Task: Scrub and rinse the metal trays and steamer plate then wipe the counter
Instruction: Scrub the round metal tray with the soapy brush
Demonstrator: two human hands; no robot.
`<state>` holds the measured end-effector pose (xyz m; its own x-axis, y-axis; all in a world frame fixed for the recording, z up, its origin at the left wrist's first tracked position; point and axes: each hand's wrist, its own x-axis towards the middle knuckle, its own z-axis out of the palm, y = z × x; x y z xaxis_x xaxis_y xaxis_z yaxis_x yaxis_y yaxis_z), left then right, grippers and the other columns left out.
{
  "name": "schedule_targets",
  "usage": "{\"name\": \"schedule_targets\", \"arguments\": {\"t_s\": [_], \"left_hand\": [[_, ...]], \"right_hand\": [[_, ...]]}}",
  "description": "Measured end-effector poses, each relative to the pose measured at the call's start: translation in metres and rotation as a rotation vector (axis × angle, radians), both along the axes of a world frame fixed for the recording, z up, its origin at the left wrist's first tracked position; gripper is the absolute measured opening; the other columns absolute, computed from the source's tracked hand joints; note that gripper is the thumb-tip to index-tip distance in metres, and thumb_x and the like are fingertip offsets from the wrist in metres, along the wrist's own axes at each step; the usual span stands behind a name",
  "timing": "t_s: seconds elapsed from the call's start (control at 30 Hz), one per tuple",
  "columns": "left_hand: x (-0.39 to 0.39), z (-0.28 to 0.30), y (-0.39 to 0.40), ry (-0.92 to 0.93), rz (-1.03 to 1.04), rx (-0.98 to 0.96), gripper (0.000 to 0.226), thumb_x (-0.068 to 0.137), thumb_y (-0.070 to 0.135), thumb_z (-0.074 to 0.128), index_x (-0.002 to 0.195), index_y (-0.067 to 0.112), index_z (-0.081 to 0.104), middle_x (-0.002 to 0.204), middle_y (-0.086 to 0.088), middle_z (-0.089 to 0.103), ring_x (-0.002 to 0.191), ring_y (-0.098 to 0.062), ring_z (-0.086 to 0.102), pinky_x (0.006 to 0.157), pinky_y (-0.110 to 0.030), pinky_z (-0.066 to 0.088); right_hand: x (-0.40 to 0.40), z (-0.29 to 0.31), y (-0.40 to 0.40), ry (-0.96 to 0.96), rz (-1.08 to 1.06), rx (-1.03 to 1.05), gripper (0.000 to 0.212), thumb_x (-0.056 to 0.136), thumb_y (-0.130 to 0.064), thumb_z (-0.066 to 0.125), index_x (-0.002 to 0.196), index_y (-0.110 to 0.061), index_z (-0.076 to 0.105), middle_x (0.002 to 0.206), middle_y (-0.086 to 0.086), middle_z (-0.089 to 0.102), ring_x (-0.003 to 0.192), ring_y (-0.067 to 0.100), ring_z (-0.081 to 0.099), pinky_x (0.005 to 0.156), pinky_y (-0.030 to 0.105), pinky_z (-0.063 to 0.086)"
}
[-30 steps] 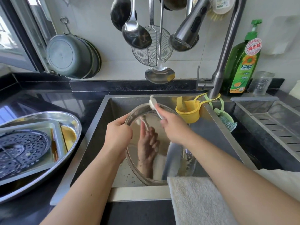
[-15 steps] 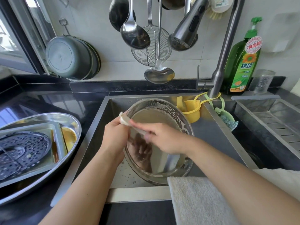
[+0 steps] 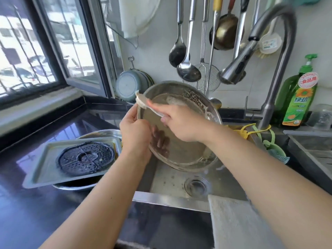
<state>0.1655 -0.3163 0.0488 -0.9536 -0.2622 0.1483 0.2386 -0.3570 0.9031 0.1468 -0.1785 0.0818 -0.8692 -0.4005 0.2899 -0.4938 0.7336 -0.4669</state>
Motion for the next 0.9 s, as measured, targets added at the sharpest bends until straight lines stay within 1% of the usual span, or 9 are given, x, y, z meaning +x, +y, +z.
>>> {"name": "schedule_targets", "arguments": {"t_s": [0.13, 0.23, 0.37, 0.53, 0.6, 0.7, 0.77, 0.83, 0.9], "left_hand": [[0.067, 0.01, -0.032, -0.016, 0.049, 0.094, 0.074, 0.071, -0.025, 0.027, 0.119, 0.012, 0.068, 0.089, -0.019, 0.07, 0.077, -0.037, 0.063, 0.068, -0.045, 0.051], [0.122, -0.002, -0.054, -0.049, 0.081, 0.205, 0.064, 0.083, -0.023, 0.031, 0.124, 0.012, 0.066, 0.104, -0.021, 0.074, 0.097, -0.045, 0.069, 0.088, -0.059, 0.052], [0.183, -0.023, -0.067, -0.138, 0.146, 0.225, 0.065, 0.073, -0.027, 0.033, 0.121, 0.004, 0.064, 0.094, -0.021, 0.072, 0.088, -0.04, 0.069, 0.078, -0.047, 0.058], [0.225, -0.043, -0.057, -0.23, 0.17, 0.304, 0.07, 0.064, -0.028, 0.023, 0.1, 0.007, 0.072, 0.082, -0.021, 0.07, 0.079, -0.039, 0.07, 0.079, -0.047, 0.056], [0.229, -0.051, -0.053, -0.33, 0.165, 0.313, 0.052, 0.077, -0.024, 0.03, 0.085, 0.006, 0.071, 0.074, -0.021, 0.067, 0.07, -0.035, 0.069, 0.073, -0.044, 0.056], [0.223, -0.063, -0.056, -0.492, 0.228, 0.302, 0.016, 0.082, -0.011, 0.046, 0.088, -0.004, 0.059, 0.075, -0.022, 0.062, 0.067, -0.033, 0.065, 0.07, -0.04, 0.055], [0.216, -0.068, -0.066, -0.527, 0.282, 0.274, 0.02, 0.089, -0.014, 0.042, 0.097, -0.008, 0.06, 0.075, -0.023, 0.059, 0.069, -0.033, 0.062, 0.071, -0.038, 0.053], [0.207, -0.072, -0.086, -0.489, 0.315, 0.264, 0.028, 0.092, -0.017, 0.041, 0.104, -0.01, 0.065, 0.068, -0.023, 0.063, 0.063, -0.03, 0.066, 0.064, -0.032, 0.056], [0.196, -0.074, -0.107, -0.441, 0.322, 0.238, 0.044, 0.077, -0.023, 0.045, 0.103, -0.003, 0.073, 0.085, -0.026, 0.072, 0.077, -0.033, 0.073, 0.08, -0.036, 0.06]], "right_hand": [[0.058, 0.014, -0.042, -0.092, 0.179, 0.067, 0.065, 0.107, -0.015, 0.042, 0.147, -0.064, 0.028, 0.116, -0.008, 0.068, 0.09, 0.003, 0.064, 0.079, 0.015, 0.05], [0.101, 0.002, -0.061, -0.217, 0.339, 0.157, 0.065, 0.106, -0.016, 0.041, 0.143, -0.069, 0.03, 0.13, -0.006, 0.066, 0.11, 0.018, 0.065, 0.099, 0.036, 0.052], [0.147, -0.01, -0.075, -0.295, 0.436, 0.237, 0.06, 0.108, -0.017, 0.039, 0.148, -0.061, 0.031, 0.075, -0.01, 0.055, 0.058, 0.004, 0.048, 0.062, 0.026, 0.046], [0.171, -0.017, -0.071, -0.308, 0.481, 0.361, 0.066, 0.104, -0.014, 0.043, 0.141, -0.068, 0.033, 0.078, -0.001, 0.06, 0.063, 0.018, 0.05, 0.075, 0.051, 0.052], [0.177, -0.019, -0.069, -0.352, 0.498, 0.399, 0.067, 0.104, -0.011, 0.04, 0.143, -0.066, 0.035, 0.081, -0.003, 0.06, 0.056, 0.009, 0.048, 0.064, 0.041, 0.051], [0.186, -0.02, -0.078, -0.348, 0.504, 0.474, 0.064, 0.105, -0.007, 0.037, 0.152, -0.051, 0.034, 0.081, -0.016, 0.053, 0.056, 0.003, 0.048, 0.054, 0.018, 0.041], [0.189, -0.02, -0.087, -0.304, 0.501, 0.478, 0.063, 0.105, -0.006, 0.037, 0.154, -0.046, 0.035, 0.078, -0.019, 0.046, 0.063, 0.005, 0.044, 0.058, 0.016, 0.04], [0.186, -0.018, -0.091, -0.31, 0.48, 0.429, 0.063, 0.104, -0.005, 0.036, 0.153, -0.045, 0.036, 0.077, -0.017, 0.044, 0.062, 0.006, 0.04, 0.051, 0.011, 0.037], [0.179, -0.015, -0.091, -0.34, 0.459, 0.35, 0.065, 0.104, -0.003, 0.035, 0.152, -0.047, 0.037, 0.076, -0.017, 0.05, 0.059, 0.009, 0.042, 0.045, 0.013, 0.035]]}}
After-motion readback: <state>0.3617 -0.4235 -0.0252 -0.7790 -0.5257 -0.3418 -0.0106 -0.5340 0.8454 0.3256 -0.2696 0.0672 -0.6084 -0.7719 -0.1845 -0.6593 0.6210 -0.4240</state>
